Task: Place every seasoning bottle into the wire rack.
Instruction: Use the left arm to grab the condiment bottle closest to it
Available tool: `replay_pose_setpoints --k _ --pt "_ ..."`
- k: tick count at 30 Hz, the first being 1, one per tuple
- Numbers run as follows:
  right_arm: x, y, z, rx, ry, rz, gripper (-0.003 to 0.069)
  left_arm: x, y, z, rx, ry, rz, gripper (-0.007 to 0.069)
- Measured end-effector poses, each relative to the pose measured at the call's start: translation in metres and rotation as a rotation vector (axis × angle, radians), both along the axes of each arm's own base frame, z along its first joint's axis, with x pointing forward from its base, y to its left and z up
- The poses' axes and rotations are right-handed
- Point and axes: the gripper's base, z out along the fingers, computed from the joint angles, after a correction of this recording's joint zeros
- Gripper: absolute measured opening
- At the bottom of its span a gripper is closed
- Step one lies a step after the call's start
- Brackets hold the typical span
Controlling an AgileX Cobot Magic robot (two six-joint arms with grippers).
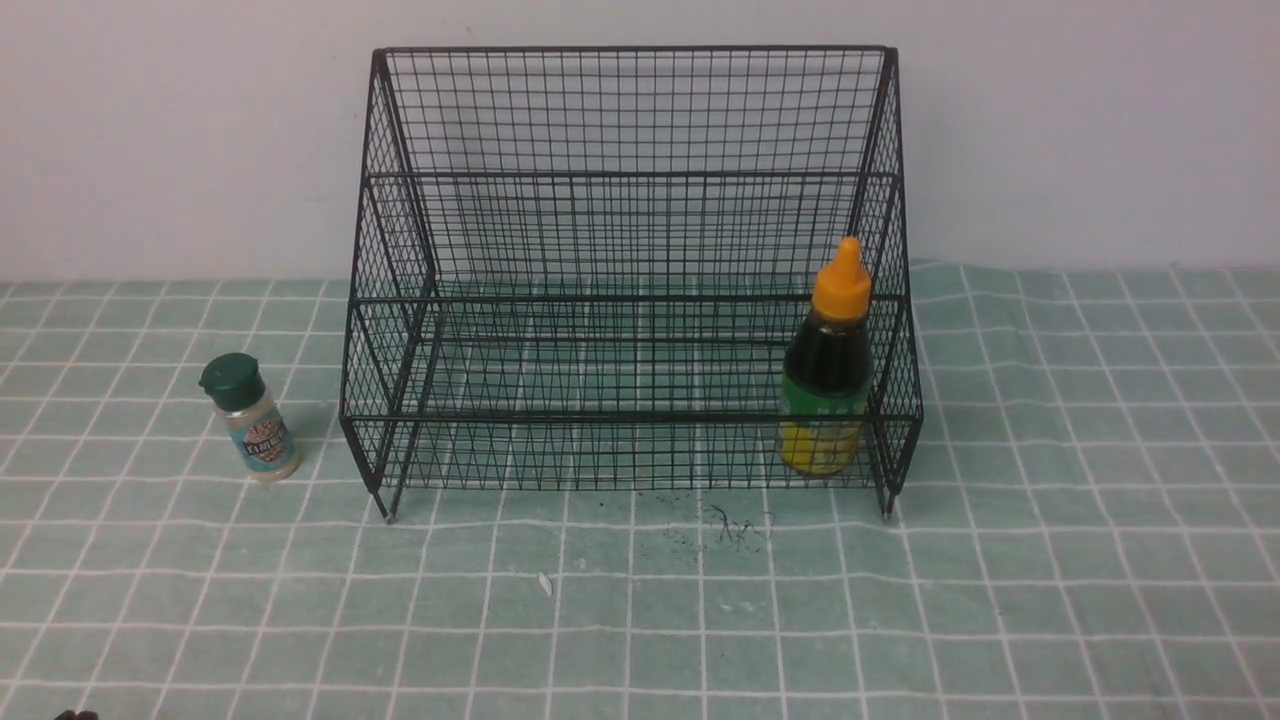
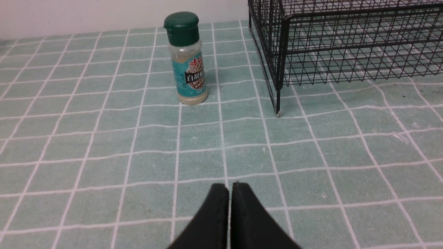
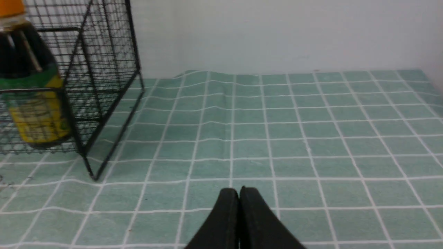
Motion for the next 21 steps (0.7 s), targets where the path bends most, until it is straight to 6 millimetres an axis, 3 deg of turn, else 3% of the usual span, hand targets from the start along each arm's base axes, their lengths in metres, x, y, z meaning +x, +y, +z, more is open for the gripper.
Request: replay_pose_setpoints --k 21 --pt "-0.0002 -0.0016 0.0001 -0.021 0.003 -0.025 -0.001 0.0 0.0 -0.0001 0.0 0.001 0.0 -0.0006"
